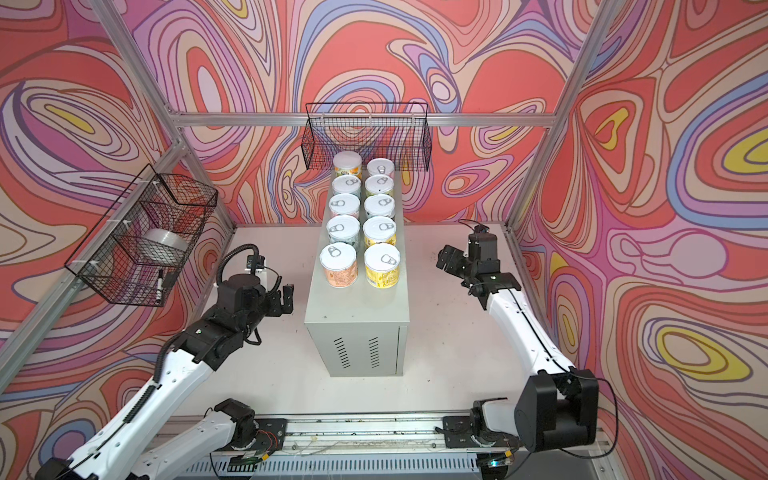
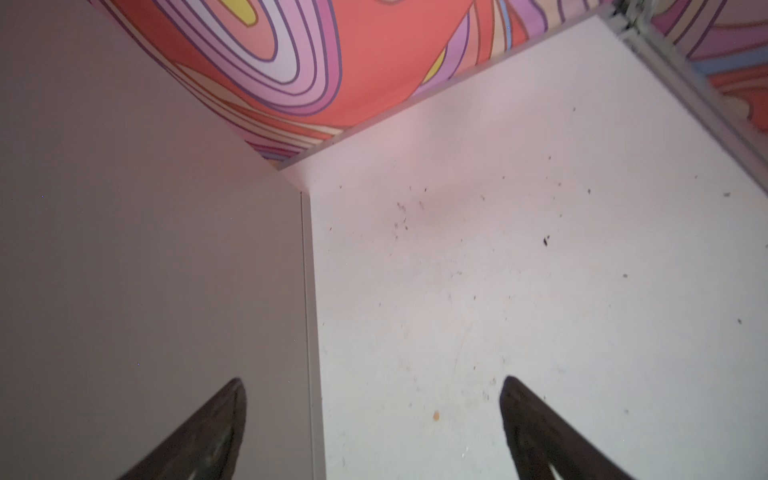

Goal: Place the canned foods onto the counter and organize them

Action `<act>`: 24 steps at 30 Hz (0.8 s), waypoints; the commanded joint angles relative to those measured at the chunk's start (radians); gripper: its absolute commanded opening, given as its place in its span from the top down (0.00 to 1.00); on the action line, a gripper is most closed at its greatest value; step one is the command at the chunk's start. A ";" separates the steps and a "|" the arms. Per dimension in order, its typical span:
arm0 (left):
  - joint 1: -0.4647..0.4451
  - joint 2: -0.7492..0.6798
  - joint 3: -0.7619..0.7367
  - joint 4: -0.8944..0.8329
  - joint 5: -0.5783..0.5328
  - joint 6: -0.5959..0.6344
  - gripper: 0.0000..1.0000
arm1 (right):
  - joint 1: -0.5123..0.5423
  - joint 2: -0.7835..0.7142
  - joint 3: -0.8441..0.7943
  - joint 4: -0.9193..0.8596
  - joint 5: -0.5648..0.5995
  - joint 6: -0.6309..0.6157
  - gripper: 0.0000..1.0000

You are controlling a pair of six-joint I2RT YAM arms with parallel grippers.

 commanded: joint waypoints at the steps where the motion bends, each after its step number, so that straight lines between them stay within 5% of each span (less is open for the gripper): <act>1: 0.127 0.128 -0.143 0.507 0.013 -0.011 0.00 | 0.024 -0.016 -0.110 0.287 0.061 -0.088 0.02; 7: 0.211 0.312 -0.368 0.904 -0.057 0.018 0.00 | 0.131 0.090 -0.102 0.364 0.168 -0.211 0.02; 11: 0.356 0.302 -0.346 0.838 0.213 -0.042 0.02 | 0.131 0.087 -0.140 0.409 0.187 -0.219 0.02; 15: 0.378 0.338 -0.371 0.935 0.127 0.064 0.01 | 0.132 0.048 -0.175 0.384 0.230 -0.266 0.02; 17: 0.395 0.405 -0.365 0.945 0.221 0.075 0.03 | 0.131 0.041 -0.231 0.448 0.273 -0.276 0.02; 19: 0.395 0.512 -0.410 1.147 0.213 0.080 0.06 | 0.129 0.062 -0.299 0.561 0.322 -0.312 0.02; 21: 0.383 0.471 -0.419 1.091 0.224 0.085 0.02 | 0.123 0.092 -0.316 0.585 0.359 -0.338 0.02; 24: 0.385 0.504 -0.476 1.234 0.240 0.091 0.00 | 0.111 0.115 -0.354 0.673 0.388 -0.365 0.02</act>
